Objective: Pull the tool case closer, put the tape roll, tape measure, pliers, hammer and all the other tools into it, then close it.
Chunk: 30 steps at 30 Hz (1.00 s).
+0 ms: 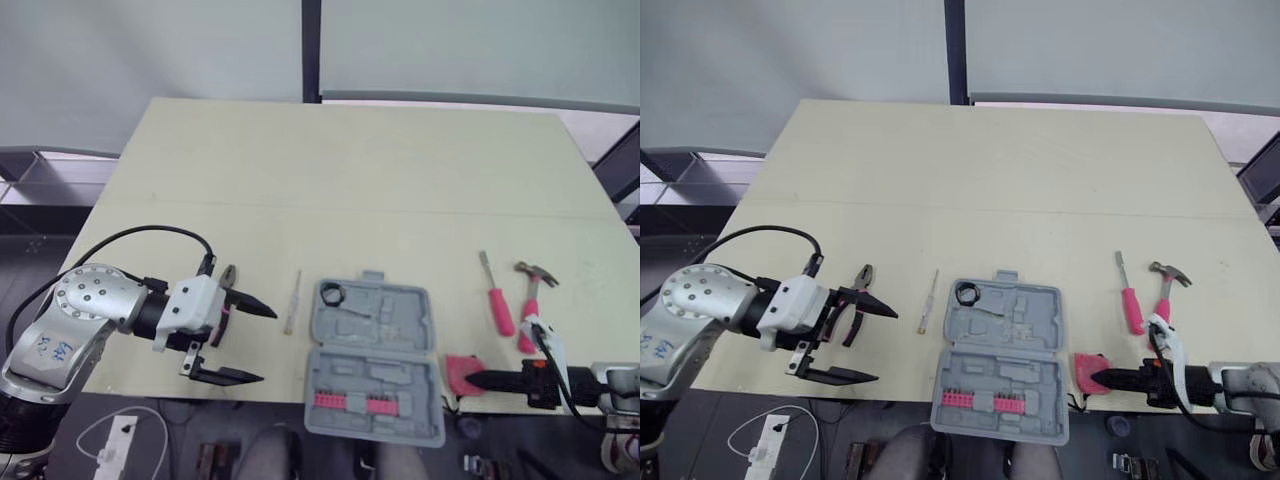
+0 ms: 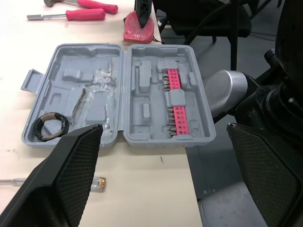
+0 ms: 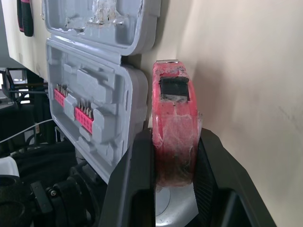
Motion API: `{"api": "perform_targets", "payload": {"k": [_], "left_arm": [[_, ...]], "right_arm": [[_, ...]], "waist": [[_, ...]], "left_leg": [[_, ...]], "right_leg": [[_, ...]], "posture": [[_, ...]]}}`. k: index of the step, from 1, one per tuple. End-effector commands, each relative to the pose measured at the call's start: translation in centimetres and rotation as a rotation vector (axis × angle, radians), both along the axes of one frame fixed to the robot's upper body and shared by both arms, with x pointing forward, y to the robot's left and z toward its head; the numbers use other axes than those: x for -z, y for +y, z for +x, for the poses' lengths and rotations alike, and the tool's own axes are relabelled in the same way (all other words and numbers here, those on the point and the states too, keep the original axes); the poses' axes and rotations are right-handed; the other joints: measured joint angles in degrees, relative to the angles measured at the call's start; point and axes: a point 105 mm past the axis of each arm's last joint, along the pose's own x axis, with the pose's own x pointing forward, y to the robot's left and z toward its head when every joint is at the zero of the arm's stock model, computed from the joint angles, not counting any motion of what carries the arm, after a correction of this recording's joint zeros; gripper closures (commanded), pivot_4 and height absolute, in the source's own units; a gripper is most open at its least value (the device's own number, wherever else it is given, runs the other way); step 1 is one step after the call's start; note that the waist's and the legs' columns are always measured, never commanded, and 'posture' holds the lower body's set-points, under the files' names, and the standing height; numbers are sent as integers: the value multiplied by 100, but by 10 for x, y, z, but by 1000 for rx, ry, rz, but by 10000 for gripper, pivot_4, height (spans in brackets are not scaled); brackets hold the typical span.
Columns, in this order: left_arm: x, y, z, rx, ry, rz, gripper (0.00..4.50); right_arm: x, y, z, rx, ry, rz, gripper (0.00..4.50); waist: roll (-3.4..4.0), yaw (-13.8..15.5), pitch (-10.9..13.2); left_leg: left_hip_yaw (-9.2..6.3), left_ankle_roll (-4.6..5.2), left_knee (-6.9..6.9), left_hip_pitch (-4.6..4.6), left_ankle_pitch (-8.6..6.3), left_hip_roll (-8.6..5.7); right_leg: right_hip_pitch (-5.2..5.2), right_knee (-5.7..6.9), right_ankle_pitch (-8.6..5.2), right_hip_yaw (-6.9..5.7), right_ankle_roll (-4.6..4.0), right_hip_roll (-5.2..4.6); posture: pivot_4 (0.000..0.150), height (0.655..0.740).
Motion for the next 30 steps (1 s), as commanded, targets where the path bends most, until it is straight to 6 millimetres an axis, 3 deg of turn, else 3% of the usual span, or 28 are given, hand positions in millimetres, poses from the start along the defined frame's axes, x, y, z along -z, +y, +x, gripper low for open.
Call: {"api": "perform_targets", "payload": {"k": [1,8,9,15,18,23,26,30], "left_arm": [[-8,-4,-4,22,-37,-9,0],[-5,-6,2,18,-52,-7,0],[-5,-7,2,21,-53,-8,0],[-7,-12,8,25,-73,-29,0],[-7,-13,11,20,-81,-36,0],[-8,-16,8,31,-89,-43,0],[-10,-18,6,43,-89,-47,0],[-10,-19,6,49,-97,-38,0]], "right_arm": [[-5,4,4,-1,-33,16,40036],[1,-4,12,56,0,-62,40036],[-1,-8,12,64,5,-71,29591],[-23,-29,-1,29,20,-137,523],[-37,-44,3,6,-52,-204,523],[-64,-39,14,-321,-510,-398,523],[-55,-26,13,-560,-717,-504,523],[-36,-19,8,-727,-822,-528,523]], "waist": [[0,0,0],[4,-3,-1],[6,-3,-2],[19,25,0],[19,6,0],[21,-2,0],[18,0,0],[18,11,0]], "left_leg": [[0,0,0,0,0,0],[3,0,0,1,0,0],[3,0,0,1,0,0],[2,1,0,-2,0,-7],[4,2,3,1,1,-5],[9,-3,-3,4,-1,4],[10,-5,0,6,-2,6],[12,-8,2,8,-1,8]], "right_leg": [[0,0,0,0,0,0],[-1,1,0,0,0,3],[-1,1,0,-1,0,3],[0,-1,0,-4,1,1],[1,1,2,-9,3,3],[-2,-1,1,-8,3,19],[0,-2,2,-3,4,28],[1,-4,4,7,7,39]], "posture": [[1500,7400],[1500,7400],[1500,7400],[1500,7400],[1500,7400],[1500,7400],[1500,7400],[1500,7400]]}}
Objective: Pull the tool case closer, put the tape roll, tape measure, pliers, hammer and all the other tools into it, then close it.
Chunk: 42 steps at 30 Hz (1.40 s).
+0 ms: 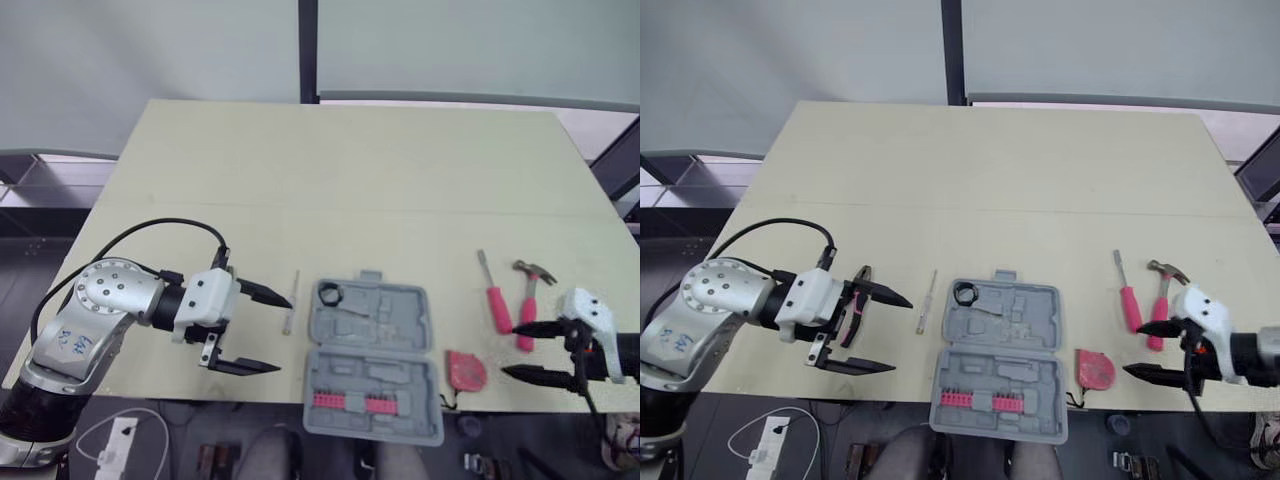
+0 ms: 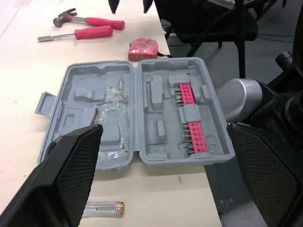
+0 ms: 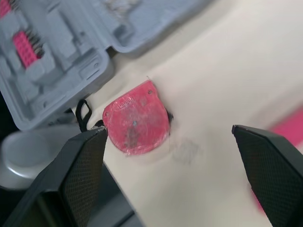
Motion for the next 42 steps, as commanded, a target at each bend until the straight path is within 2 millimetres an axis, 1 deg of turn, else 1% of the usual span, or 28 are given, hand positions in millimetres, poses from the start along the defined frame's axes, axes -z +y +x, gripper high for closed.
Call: {"api": "perform_targets", "payload": {"k": [1,5,7,10,13,21,25,32,40,42], "left_arm": [[-6,-3,-4,30,-40,5,0],[-8,-5,-6,43,-41,7,0],[-8,-6,-6,44,-45,8,0],[-6,-5,-4,31,-58,23,0],[-7,-4,-6,28,-58,25,0],[-8,-2,-13,23,-35,27,0],[-8,-1,-13,17,-34,28,0],[-7,1,-12,14,-37,41,0],[-6,1,-11,11,-44,43,0],[-5,1,-10,9,-46,42,0]], "right_arm": [[14,5,-5,-137,-60,-46,523],[26,7,-2,-182,-94,-61,523],[35,7,-3,-203,-81,-86,523],[44,11,-3,-226,-80,-98,523],[44,12,3,-209,-104,-87,523],[40,9,3,-227,-116,-105,523],[47,7,3,-231,-109,-128,523],[56,9,3,-232,-83,-146,523],[62,18,7,-231,-90,-132,523],[64,19,10,-222,-98,-135,5726]], "waist": [[0,14,0],[2,-5,1],[3,-5,1],[3,-7,1],[3,-7,1],[4,-6,1],[4,-5,1],[4,-6,1],[4,-9,1],[4,-10,1]], "left_leg": [[-1,0,1,-1,0,0],[0,0,4,-1,0,0],[0,-1,5,0,1,4],[0,-2,4,3,1,8],[1,-2,6,3,1,8],[-1,-2,7,3,1,8],[-1,-2,7,4,1,9],[-1,-2,8,3,1,9],[0,-2,9,4,1,9],[0,-2,9,4,1,10]], "right_leg": [[0,-1,0,-1,0,1],[1,0,0,1,0,2],[1,1,0,2,0,6],[1,3,-1,2,-2,8],[1,4,-1,4,-2,8],[2,5,-1,5,-3,6],[2,5,-1,5,-3,6],[2,7,-2,4,-4,7],[2,8,-2,5,-4,7],[2,8,-2,5,-4,7]], "posture": [[1500,7400],[1500,7400],[1500,7400],[1500,7400],[1500,7400],[1500,7400],[1500,7400],[1500,7400],[1500,7400],[1500,7400]]}}
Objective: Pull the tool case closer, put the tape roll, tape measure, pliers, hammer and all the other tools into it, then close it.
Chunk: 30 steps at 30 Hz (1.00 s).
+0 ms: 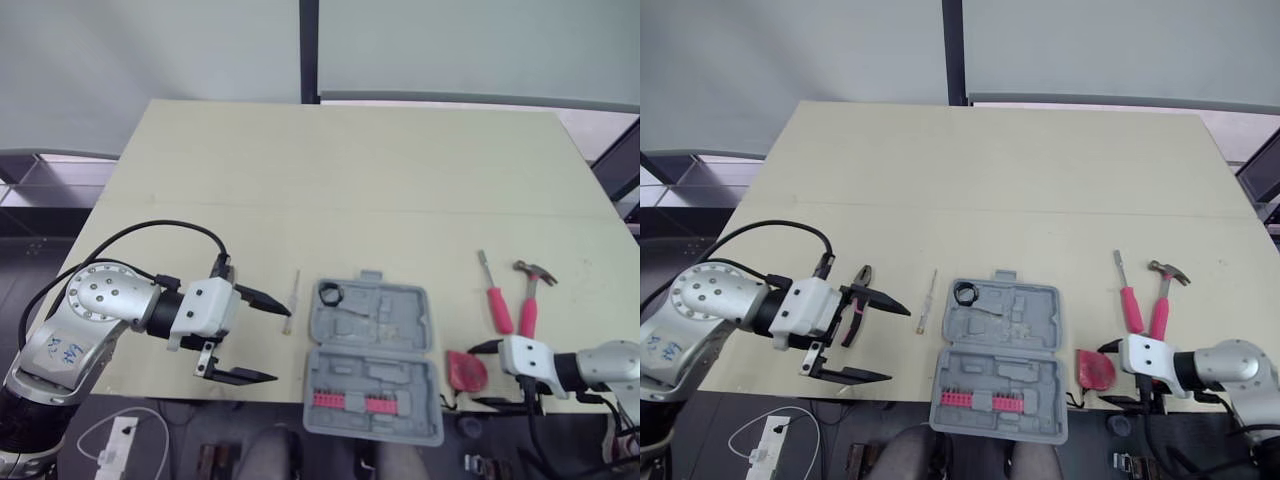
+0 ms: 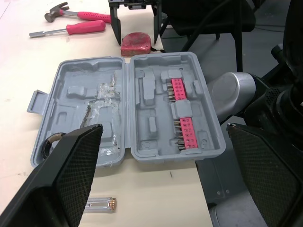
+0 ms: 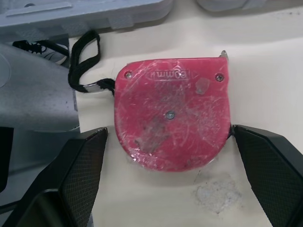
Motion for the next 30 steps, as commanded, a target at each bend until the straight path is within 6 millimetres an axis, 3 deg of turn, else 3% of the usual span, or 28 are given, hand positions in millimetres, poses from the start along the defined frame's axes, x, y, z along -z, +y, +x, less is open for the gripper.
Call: {"api": "perform_targets", "payload": {"k": [1,3,5,11,16,21,30], "left_arm": [[-3,0,0,3,-31,-1,0],[-2,0,1,-2,-33,-4,0],[-2,0,2,-9,-34,-8,0],[0,3,14,-60,-47,-33,0],[3,2,30,-92,-93,-41,0],[5,-2,37,-91,-115,-53,0],[8,-6,43,-85,-137,-68,0]], "right_arm": [[2,4,5,11,-16,6,9055],[-2,8,8,17,-26,24,15738],[-9,10,10,-4,-42,19,15724],[-67,35,17,-79,-23,20,15724],[-96,51,31,13,122,-122,15724],[-105,70,46,-20,113,-185,15724],[-85,94,75,-61,36,-296,15724]], "waist": [[0,-3,0],[0,-6,0],[0,-7,0],[24,-22,0],[25,-21,0],[22,15,-1],[22,-41,0]], "left_leg": [[0,0,0,0,0,0],[0,0,1,1,0,0],[0,0,1,1,0,2],[6,0,4,3,0,2],[5,-1,12,0,-1,2],[-15,-4,11,-26,-4,-4],[4,-5,14,-20,-4,-2]], "right_leg": [[0,0,0,0,0,0],[0,1,0,0,0,1],[0,3,-1,0,-1,1],[-6,16,-2,9,-4,0],[-14,28,-5,9,-9,-5],[-24,22,-9,20,-16,-9],[-28,31,-7,0,-13,-2]], "posture": [[1500,7400],[1500,7400],[1500,7400],[1500,7400],[1500,7400],[1500,7400],[1500,7400]]}}
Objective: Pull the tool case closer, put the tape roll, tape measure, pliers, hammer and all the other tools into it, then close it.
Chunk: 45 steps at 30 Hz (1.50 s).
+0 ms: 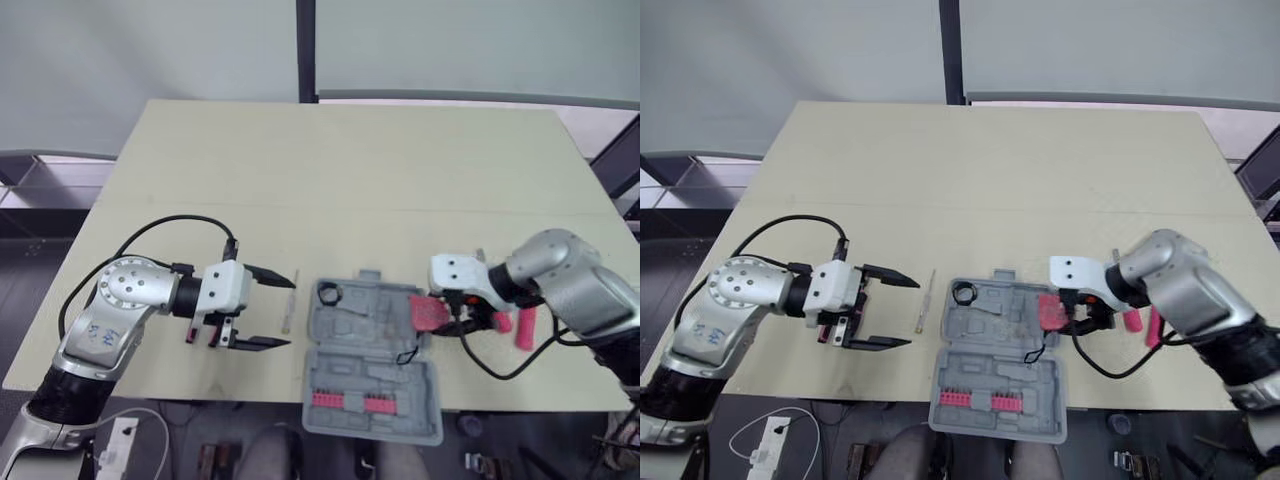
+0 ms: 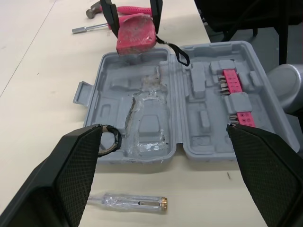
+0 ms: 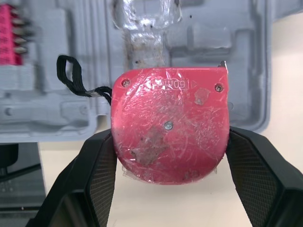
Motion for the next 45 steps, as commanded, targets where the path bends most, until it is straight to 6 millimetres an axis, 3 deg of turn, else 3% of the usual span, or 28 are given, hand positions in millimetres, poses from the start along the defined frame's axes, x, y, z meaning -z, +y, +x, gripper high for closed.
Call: {"api": "perform_targets", "payload": {"k": [1,10,21,22,24,28,33,36,39,45], "left_arm": [[-5,-3,0,13,-42,-9,0],[-4,-5,-1,19,-51,-9,0],[-4,-6,1,23,-60,-14,0],[-4,-6,1,23,-61,-15,0],[-4,-6,1,22,-62,-14,0],[-3,-5,1,19,-73,0,0],[-5,-4,3,15,-87,1,0],[-6,-3,4,10,-91,-1,0],[-7,-2,3,6,-92,0,0],[-8,-2,2,5,-94,3,0]], "right_arm": [[-5,6,10,-12,-63,-27,15724],[2,13,29,-20,-145,-74,15724],[5,20,34,-23,-164,-66,15724],[2,24,33,-20,-157,-43,5146],[-6,27,30,-19,-159,-15,466],[-21,26,25,-59,-194,10,466],[-32,8,16,-33,-232,102,466],[-29,7,12,0,-211,282,466],[-19,-1,15,60,-244,460,9438],[4,-8,14,140,-284,653,39519]], "waist": [[0,-1,0],[0,-27,0],[0,-74,0],[0,-86,0],[0,-102,0],[0,-104,0],[-1,-48,0],[-1,-68,0],[-2,-86,0],[-2,-96,0]], "left_leg": [[0,0,0,-1,0,0],[-1,0,0,-2,0,1],[-1,-1,0,-2,1,2],[-2,-1,0,-3,1,2],[-2,-1,0,-2,1,2],[-2,-1,-1,-2,1,4],[-7,-1,0,-3,0,0],[-4,-1,0,-1,1,0],[-3,-2,-3,4,1,3],[4,-1,-5,7,2,2]], "right_leg": [[0,0,0,0,0,0],[-1,0,0,-2,0,2],[-1,2,0,-3,0,3],[-1,1,0,-3,0,2],[-1,2,0,-2,0,3],[-1,2,0,-2,0,3],[2,-1,0,-5,0,-1],[3,0,0,-3,1,0],[4,2,0,-3,0,4],[4,3,0,2,1,4]], "posture": [[1500,7400],[1500,7400],[1500,7400],[1500,7400],[1500,7400],[1500,7400],[1500,7400],[1500,7400],[1500,7400],[1500,7400]]}}
